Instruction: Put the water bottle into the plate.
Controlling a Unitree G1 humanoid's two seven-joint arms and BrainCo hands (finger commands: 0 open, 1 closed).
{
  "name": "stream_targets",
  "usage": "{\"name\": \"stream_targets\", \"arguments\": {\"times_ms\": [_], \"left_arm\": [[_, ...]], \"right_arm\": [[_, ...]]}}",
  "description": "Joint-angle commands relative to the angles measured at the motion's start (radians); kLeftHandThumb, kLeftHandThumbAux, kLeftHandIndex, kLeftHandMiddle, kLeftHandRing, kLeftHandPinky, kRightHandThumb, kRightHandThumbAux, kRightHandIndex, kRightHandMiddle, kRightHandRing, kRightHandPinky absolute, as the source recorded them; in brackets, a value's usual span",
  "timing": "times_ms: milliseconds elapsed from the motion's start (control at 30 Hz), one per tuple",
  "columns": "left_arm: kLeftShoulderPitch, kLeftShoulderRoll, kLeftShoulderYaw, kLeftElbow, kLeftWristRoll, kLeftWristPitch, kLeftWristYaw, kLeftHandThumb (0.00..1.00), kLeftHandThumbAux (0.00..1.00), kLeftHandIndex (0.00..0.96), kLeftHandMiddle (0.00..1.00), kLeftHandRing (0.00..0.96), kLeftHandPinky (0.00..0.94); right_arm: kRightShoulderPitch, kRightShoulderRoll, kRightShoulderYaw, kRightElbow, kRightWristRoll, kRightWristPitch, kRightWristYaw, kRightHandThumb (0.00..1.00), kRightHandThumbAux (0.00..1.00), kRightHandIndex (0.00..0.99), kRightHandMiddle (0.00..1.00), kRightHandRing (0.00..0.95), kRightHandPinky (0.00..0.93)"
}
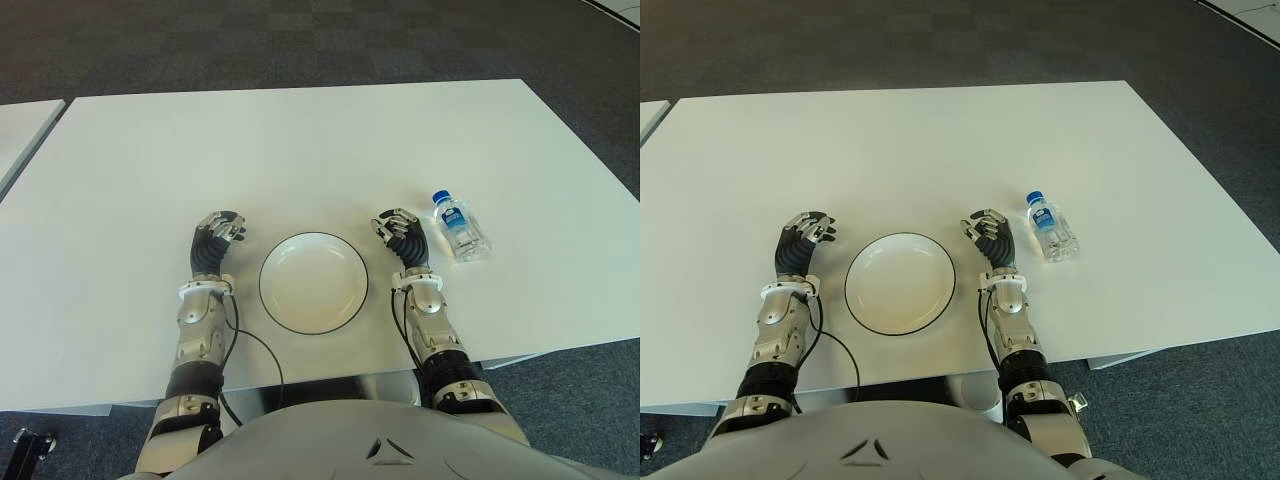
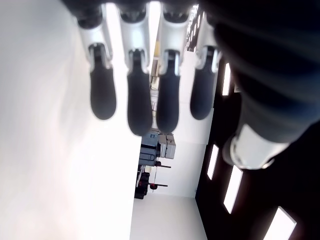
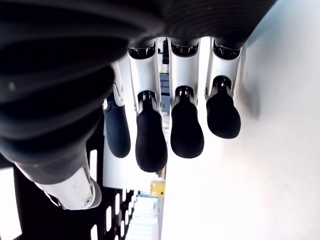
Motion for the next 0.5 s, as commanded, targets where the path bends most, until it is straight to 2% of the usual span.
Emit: {"name": "stream_targets", "arguments": {"times_ms": [33,267,367,433,500], "left_arm": [[0.042,-0.013,-0.001,0.058,0.000,0.059,0.008,0.837,0.674,0.436,0.469,0.530,0.517],[0.044,-0.013,-0.003,0.054,0.005,0.061,0.014,0.837,0.674,0.435,0.469,0.530,0.518],[0.045,-0.013,-0.004,0.051,0.006,0.063,0.016,0.837,0.674,0.435,0.469,0.530,0.517],[0.045,-0.013,-0.004,0.049,0.007,0.067,0.018,0.837,0.674,0.434,0.469,0.530,0.516],[0.046,-0.013,-0.004,0.046,0.007,0.072,0.020,0.837,0.674,0.435,0.469,0.529,0.515]], "right_arm": [[0.046,0.001,0.001,0.010,-0.003,0.049,-0.004,0.708,0.725,0.437,0.728,0.724,0.720],[0.062,-0.009,0.014,-0.015,-0.047,-0.007,-0.049,0.708,0.724,0.436,0.730,0.728,0.731],[0.066,-0.021,0.024,-0.012,-0.093,-0.064,-0.095,0.707,0.724,0.435,0.723,0.726,0.736],[0.067,-0.033,0.035,-0.007,-0.146,-0.108,-0.150,0.707,0.724,0.433,0.721,0.730,0.746],[0.086,-0.045,0.052,-0.041,-0.240,-0.135,-0.250,0.705,0.724,0.432,0.719,0.735,0.751]]}}
